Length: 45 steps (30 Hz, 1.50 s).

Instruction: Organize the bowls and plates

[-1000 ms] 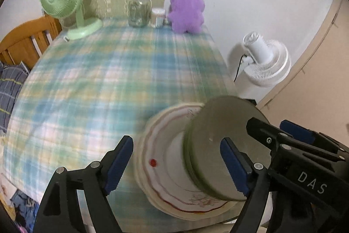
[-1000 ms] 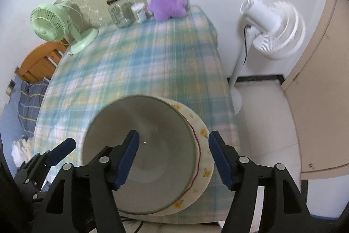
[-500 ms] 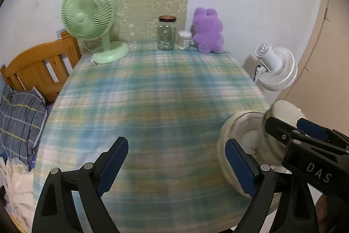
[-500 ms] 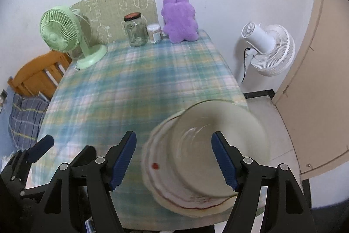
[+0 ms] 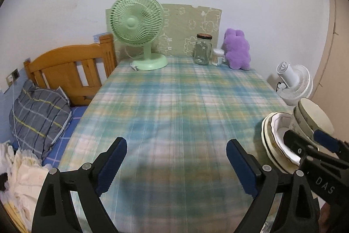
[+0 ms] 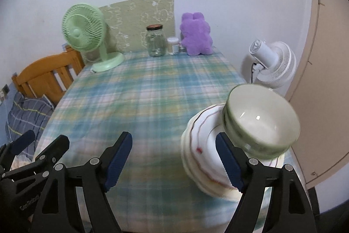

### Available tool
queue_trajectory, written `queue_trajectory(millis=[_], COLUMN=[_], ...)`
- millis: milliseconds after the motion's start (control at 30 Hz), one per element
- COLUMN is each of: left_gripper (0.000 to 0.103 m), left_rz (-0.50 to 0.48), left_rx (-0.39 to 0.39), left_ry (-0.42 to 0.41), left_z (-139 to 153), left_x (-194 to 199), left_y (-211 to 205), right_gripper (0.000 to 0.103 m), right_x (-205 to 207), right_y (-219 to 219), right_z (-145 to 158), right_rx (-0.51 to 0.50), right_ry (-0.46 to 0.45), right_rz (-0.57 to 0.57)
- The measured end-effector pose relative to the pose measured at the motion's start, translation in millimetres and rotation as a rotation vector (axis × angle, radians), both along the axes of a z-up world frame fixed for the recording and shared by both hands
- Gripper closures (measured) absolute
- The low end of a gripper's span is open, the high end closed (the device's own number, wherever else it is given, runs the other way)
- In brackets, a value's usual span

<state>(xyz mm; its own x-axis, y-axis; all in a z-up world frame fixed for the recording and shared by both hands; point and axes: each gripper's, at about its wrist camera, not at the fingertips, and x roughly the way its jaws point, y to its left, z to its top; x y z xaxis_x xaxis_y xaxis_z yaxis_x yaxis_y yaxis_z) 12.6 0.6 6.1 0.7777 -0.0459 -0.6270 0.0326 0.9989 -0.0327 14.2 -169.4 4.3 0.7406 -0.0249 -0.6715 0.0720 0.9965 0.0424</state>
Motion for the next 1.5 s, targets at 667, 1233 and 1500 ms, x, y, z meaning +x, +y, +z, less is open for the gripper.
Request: queue_trajectory(millis=[667, 1233, 1500], left_gripper=[0.002, 0.002, 0.002], left_rz=[0.021, 0.033, 0.036], left_rx=[-0.004, -0.003, 0.001], left_ry=[-0.112, -0.108, -0.104], left_z=[4, 7, 6], left_x=[-57, -55, -55], left_y=[22, 22, 21], right_gripper=[0.017, 0.015, 0.015], right_x=[-62, -60, -60], right_y=[27, 26, 24], right_z=[4, 8, 5], right_rx=[-0.027, -0.035, -0.032], right_ry=[-0.134, -0.132, -0.117], right_rz=[0.002, -0.007, -0.01])
